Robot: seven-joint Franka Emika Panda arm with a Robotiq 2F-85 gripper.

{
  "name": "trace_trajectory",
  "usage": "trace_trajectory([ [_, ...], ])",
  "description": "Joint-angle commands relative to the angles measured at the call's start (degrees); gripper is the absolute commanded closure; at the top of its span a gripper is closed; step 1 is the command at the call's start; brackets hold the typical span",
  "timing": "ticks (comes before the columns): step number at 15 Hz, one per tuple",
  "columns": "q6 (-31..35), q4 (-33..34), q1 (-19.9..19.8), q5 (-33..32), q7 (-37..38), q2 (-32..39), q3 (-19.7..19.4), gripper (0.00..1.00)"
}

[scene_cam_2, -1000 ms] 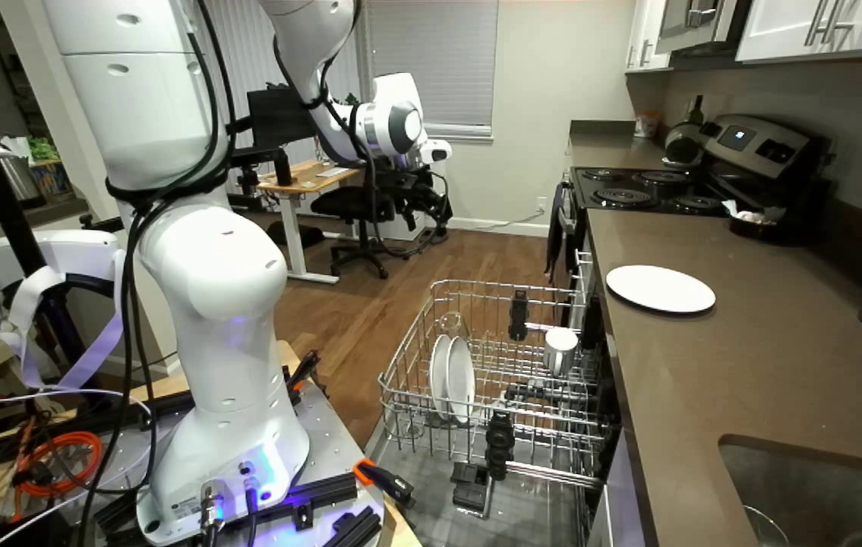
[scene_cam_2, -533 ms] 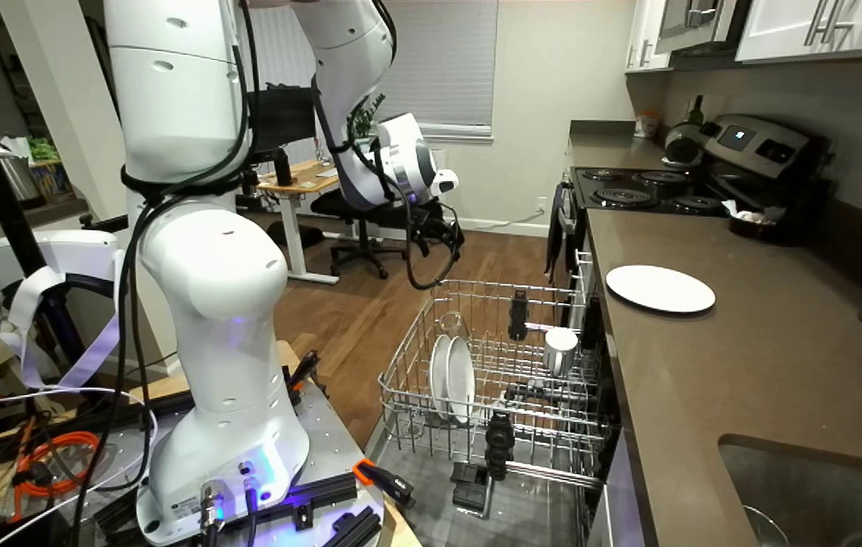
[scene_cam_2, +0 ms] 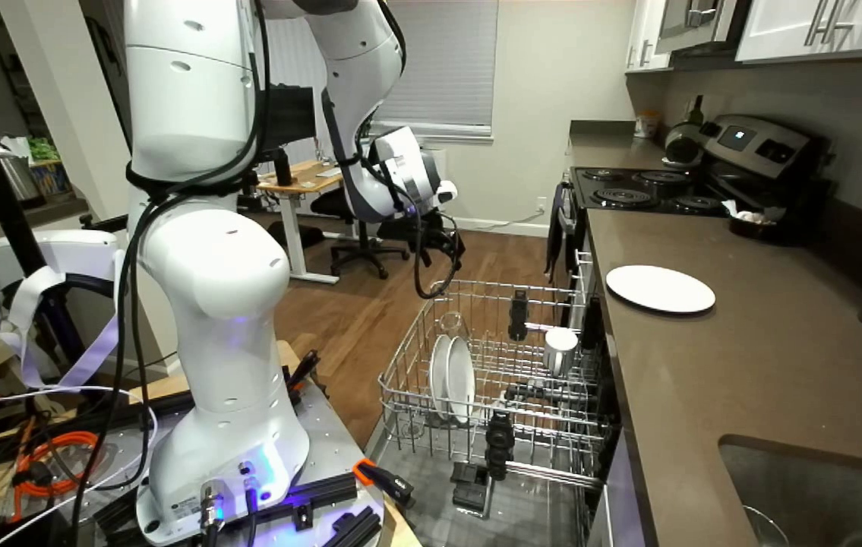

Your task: Move the glass jar to the right side of the dishwasher rack

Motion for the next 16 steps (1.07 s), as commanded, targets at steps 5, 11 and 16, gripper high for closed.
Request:
trace_trajectory([
  [5, 2.7, 3.2, 3.4, -15.5, 14.3, 2.5, -4.0, 0.00],
  [11, 4.7, 6.2, 3.2, -16.6, 14.4, 9.9, -3.5, 0.00],
  [16, 7.4, 10.5, 1.9, -16.7, 12.5, 18.2, -3.7, 0.00],
])
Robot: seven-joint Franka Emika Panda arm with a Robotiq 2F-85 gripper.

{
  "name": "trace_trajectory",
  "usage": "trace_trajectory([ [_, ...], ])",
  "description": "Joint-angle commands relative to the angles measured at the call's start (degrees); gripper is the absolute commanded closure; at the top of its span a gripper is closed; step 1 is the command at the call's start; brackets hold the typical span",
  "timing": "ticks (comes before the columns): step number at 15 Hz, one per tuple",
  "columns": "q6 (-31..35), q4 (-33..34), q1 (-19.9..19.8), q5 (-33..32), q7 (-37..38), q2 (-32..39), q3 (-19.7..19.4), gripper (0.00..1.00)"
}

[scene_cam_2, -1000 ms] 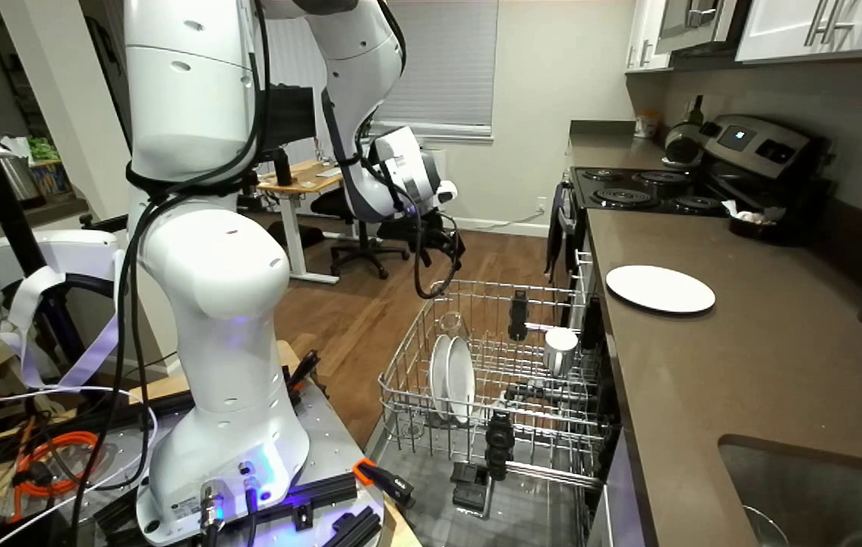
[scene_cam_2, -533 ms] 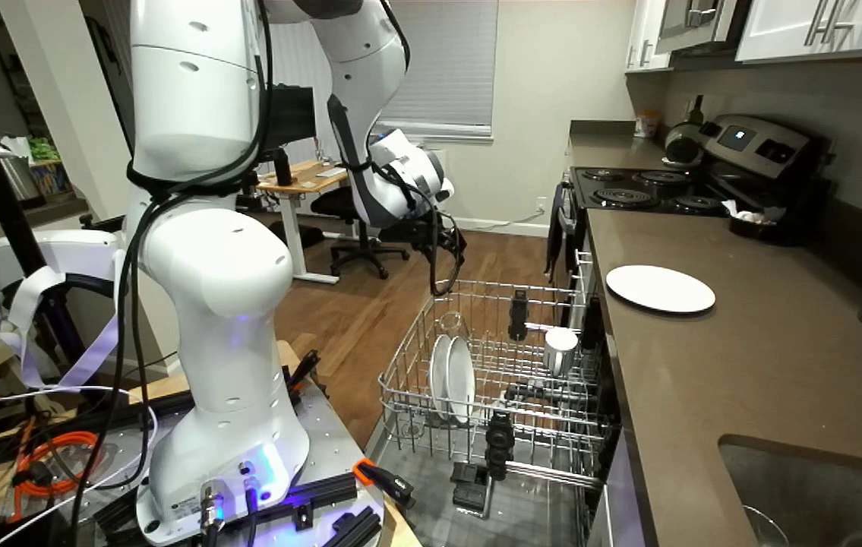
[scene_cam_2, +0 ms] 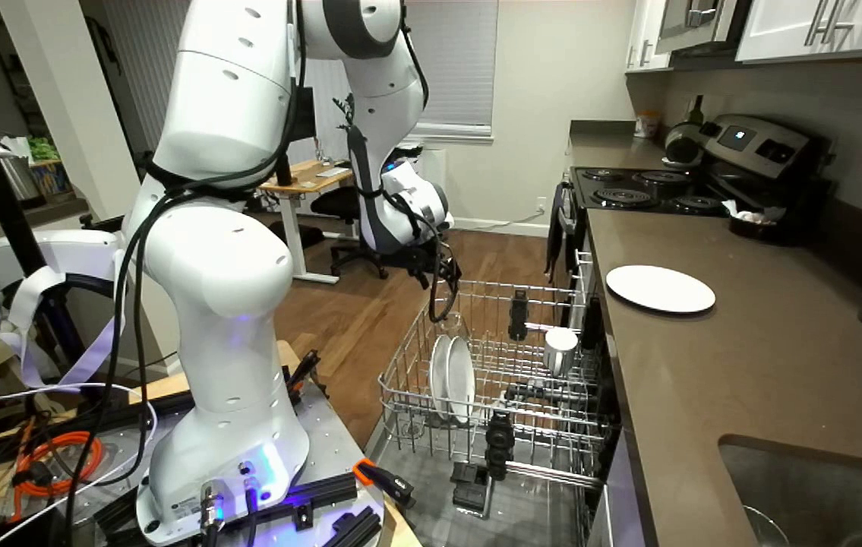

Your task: Move the glass jar to the right side of the dishwasher rack

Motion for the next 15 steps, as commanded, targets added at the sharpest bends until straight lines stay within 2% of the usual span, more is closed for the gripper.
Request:
trace_trajectory([
  [1, 4.5, 4.5, -2.5, 1.5, -4.3, 7.2, 0.8, 0.00],
  [5, 7.0, 7.8, -6.3, 5.2, -9.7, 13.2, 3.3, 0.00],
  [7, 7.3, 9.9, -7.2, 5.1, -10.7, 15.5, 3.3, 0.00],
  [10, 7.6, 12.6, -6.7, 3.3, -9.2, 17.3, 1.9, 0.00],
  [15, 6.2, 14.7, -7.0, 3.8, -10.2, 19.8, 2.7, 0.00],
])
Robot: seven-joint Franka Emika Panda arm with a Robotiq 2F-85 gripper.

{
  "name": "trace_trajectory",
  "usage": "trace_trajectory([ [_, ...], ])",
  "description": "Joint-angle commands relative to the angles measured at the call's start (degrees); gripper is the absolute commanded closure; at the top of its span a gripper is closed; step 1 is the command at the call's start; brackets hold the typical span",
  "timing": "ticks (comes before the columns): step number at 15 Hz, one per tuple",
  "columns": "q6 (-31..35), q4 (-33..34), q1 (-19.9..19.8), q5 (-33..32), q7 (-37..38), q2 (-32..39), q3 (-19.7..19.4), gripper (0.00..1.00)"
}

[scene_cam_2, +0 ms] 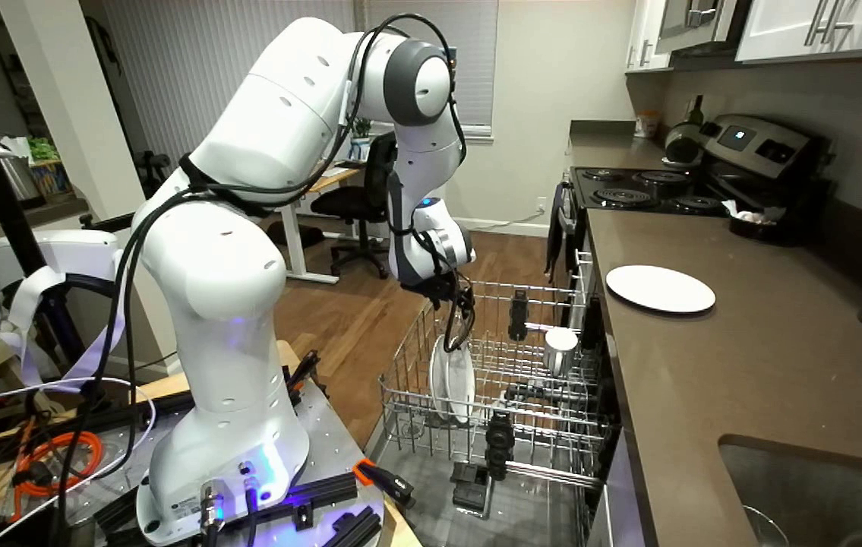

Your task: Move the glass jar to the right side of the dishwasher rack

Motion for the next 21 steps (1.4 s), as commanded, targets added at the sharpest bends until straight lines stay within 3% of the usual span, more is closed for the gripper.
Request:
trace_trajectory([
  [1, 0.1, 1.5, -0.7, 0.0, -2.3, 2.1, 0.6, 0.00],
  [10, 5.0, 1.1, 2.6, -4.1, 1.8, 1.8, -6.7, 0.00],
  [21, 5.5, 1.1, 0.5, -2.2, -0.6, 5.6, -3.7, 0.00],
])
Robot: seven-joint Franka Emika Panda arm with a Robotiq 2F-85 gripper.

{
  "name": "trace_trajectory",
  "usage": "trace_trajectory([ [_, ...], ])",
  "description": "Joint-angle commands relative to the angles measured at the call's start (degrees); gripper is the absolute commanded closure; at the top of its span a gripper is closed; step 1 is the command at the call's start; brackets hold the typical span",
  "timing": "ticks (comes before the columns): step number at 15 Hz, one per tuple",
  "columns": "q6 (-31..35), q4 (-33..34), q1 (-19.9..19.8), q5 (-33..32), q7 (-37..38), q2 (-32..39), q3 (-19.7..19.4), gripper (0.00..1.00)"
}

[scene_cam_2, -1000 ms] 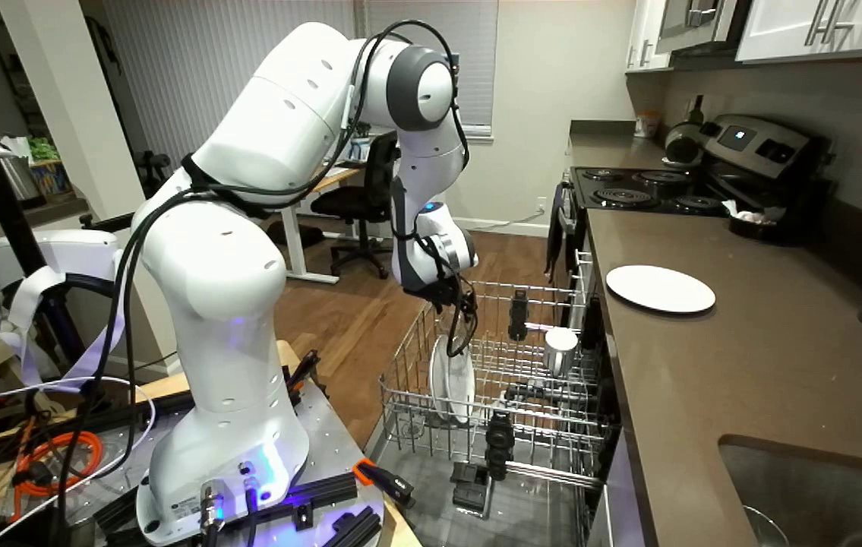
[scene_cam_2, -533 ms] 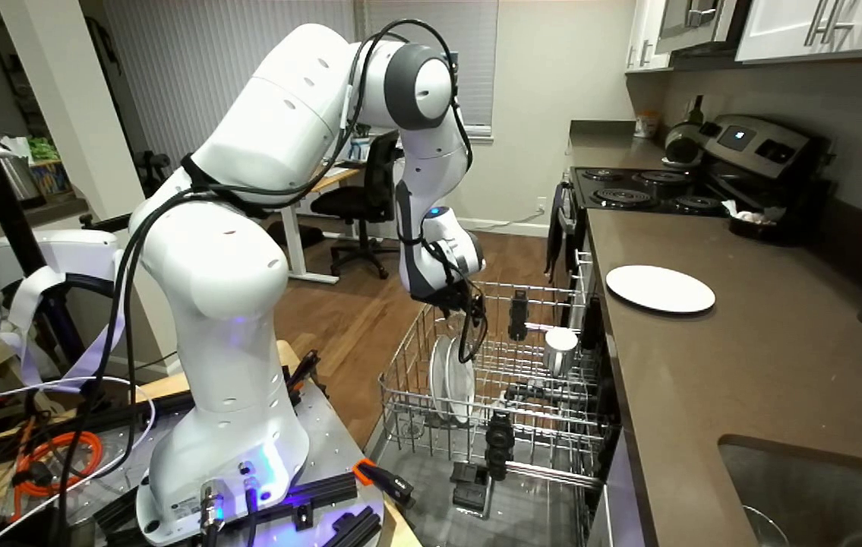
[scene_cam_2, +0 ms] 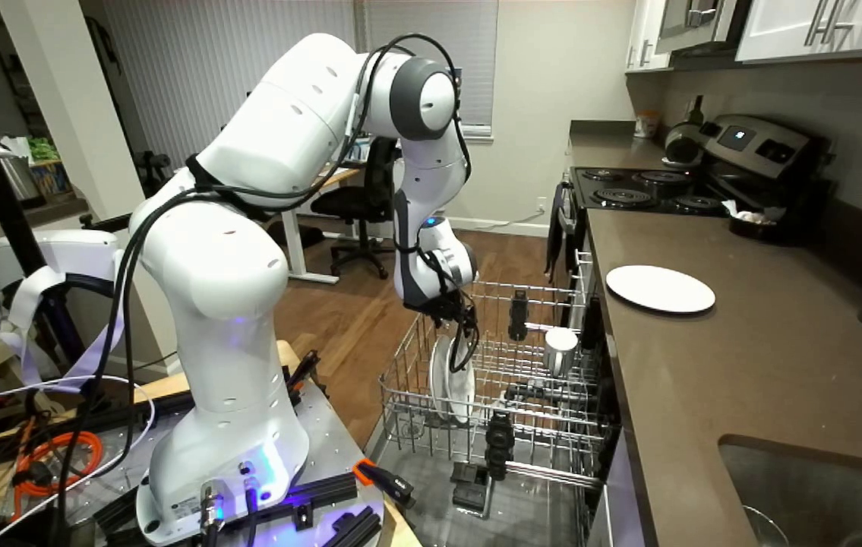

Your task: Move the glass jar to the right side of the dishwasher rack

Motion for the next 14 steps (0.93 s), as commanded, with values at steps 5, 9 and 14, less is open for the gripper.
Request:
trace_trajectory([
  [5, 2.7, 1.1, 0.2, -0.5, 1.1, 0.9, -0.5, 0.03],
  [9, 4.2, 2.7, 1.1, -0.9, 1.9, 1.3, -1.6, 0.00],
  [14, 3.1, 2.6, 0.8, 0.1, 0.3, 1.6, -0.8, 0.00],
])
